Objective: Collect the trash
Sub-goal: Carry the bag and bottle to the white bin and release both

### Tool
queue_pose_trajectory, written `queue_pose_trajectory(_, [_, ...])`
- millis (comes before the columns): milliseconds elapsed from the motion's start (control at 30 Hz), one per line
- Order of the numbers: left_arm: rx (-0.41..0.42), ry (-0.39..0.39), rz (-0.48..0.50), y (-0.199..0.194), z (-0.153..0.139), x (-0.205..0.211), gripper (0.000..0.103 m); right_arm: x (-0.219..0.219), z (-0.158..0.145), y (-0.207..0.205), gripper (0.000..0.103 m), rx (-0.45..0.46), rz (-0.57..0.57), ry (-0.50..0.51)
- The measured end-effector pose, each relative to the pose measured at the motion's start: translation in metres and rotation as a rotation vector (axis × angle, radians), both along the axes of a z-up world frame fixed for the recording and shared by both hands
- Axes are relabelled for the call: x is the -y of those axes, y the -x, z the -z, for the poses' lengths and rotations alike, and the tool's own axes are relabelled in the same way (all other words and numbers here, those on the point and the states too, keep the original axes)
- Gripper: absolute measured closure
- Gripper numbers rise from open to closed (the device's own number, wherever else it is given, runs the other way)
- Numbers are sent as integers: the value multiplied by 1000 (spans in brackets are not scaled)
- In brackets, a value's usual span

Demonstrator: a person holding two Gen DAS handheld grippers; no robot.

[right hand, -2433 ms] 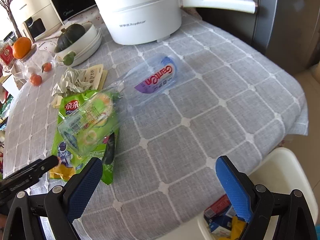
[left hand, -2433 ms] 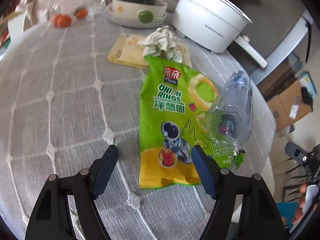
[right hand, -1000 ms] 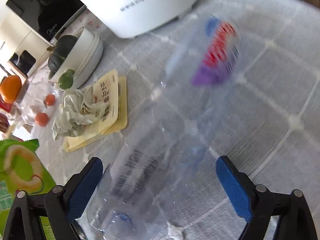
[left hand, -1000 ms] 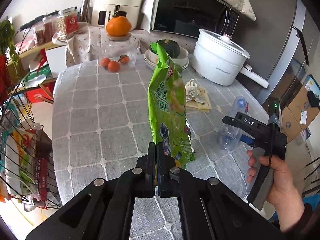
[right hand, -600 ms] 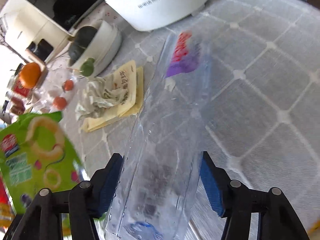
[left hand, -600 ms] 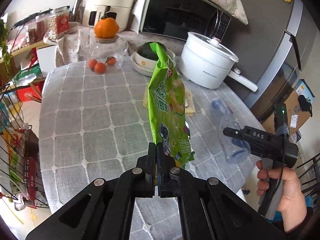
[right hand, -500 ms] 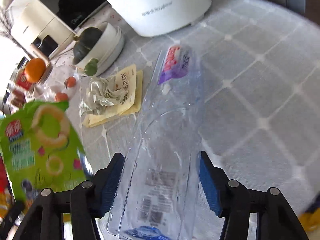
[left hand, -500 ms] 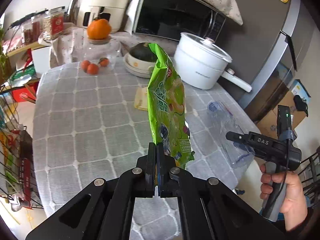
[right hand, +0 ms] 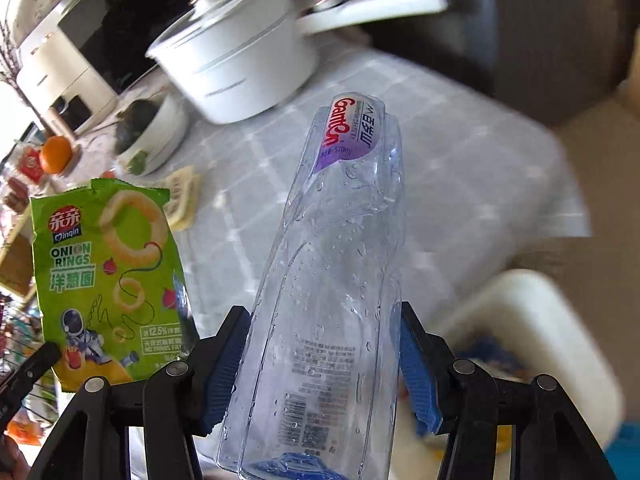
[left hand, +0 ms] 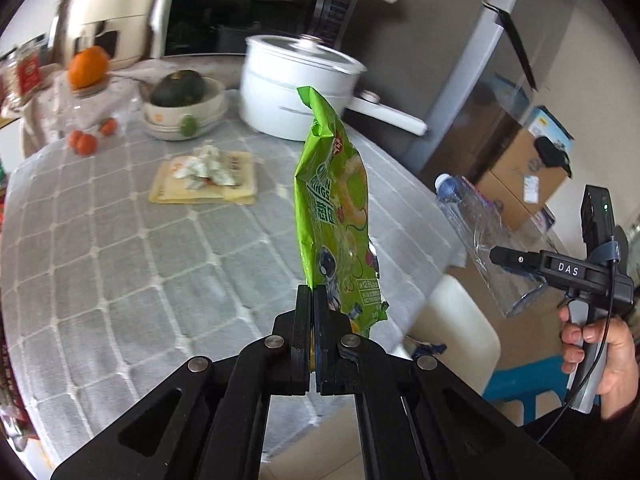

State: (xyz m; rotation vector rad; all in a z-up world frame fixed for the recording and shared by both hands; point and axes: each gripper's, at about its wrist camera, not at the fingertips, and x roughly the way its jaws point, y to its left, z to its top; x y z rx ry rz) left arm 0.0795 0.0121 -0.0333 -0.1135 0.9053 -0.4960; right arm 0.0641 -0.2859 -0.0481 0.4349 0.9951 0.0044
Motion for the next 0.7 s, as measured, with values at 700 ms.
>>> queue_pose_trajectory(700, [22,-126,374,52,56,182,87,83,12,94,40,-178,156,77])
